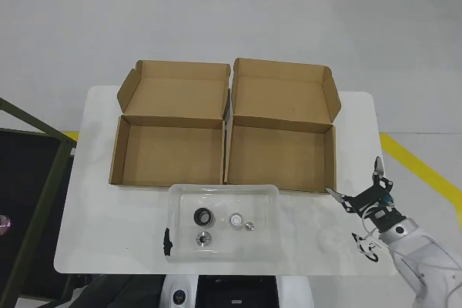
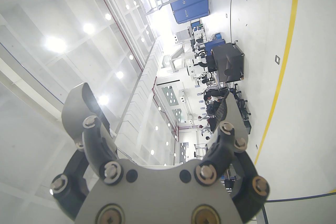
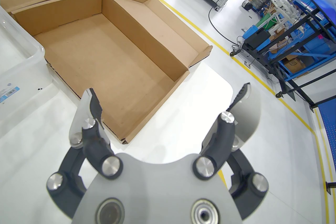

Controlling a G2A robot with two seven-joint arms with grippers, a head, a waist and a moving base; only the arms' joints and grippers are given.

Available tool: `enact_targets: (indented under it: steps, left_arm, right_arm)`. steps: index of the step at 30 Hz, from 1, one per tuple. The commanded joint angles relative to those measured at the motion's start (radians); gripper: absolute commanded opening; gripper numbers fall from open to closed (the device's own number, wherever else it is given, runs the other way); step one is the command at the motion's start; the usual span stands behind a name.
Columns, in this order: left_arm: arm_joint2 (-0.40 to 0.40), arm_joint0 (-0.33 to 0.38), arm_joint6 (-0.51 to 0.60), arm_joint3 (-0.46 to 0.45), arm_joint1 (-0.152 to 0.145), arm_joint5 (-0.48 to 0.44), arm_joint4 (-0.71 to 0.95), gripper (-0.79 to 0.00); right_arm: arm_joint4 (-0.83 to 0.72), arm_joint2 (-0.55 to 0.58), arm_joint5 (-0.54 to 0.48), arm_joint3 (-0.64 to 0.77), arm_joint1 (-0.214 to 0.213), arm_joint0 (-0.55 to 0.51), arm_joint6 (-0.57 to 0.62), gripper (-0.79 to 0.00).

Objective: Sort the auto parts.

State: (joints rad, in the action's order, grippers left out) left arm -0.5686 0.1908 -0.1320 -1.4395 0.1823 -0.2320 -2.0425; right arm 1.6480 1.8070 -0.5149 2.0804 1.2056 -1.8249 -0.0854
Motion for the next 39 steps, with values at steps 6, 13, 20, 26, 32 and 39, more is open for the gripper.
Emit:
enact_targets:
  steps: [6,13,20,26,32,39]
  left_arm:
    - [0.0,0.0,0.0,0.0,0.0,0.0,0.0,0.0]
    - [0.0,0.0,0.0,0.0,0.0,0.0,0.0,0.0]
    - [0.0,0.0,0.0,0.0,0.0,0.0,0.0,0.0]
    - [0.0,0.0,0.0,0.0,0.0,0.0,0.0,0.0]
    - [0.0,0.0,0.0,0.0,0.0,0.0,0.0,0.0]
    - [0.0,0.0,0.0,0.0,0.0,0.0,0.0,0.0]
  right_arm:
    - [0.0,0.0,0.0,0.0,0.0,0.0,0.0,0.0]
    - [0.0,0.0,0.0,0.0,0.0,0.0,0.0,-0.001]
    - [-0.004,-0.002,-0.001,-0.001,0.0,0.0,0.0,0.0]
    - [-0.093,-0.057,-0.114,-0.032,-0.005,0.058,0.026,0.0]
    - [-0.194,-0.143,-0.232,-0.05,-0.009,0.145,0.078,0.0]
    - [-0.308,-0.288,-0.326,-0.058,-0.009,0.247,0.165,0.0]
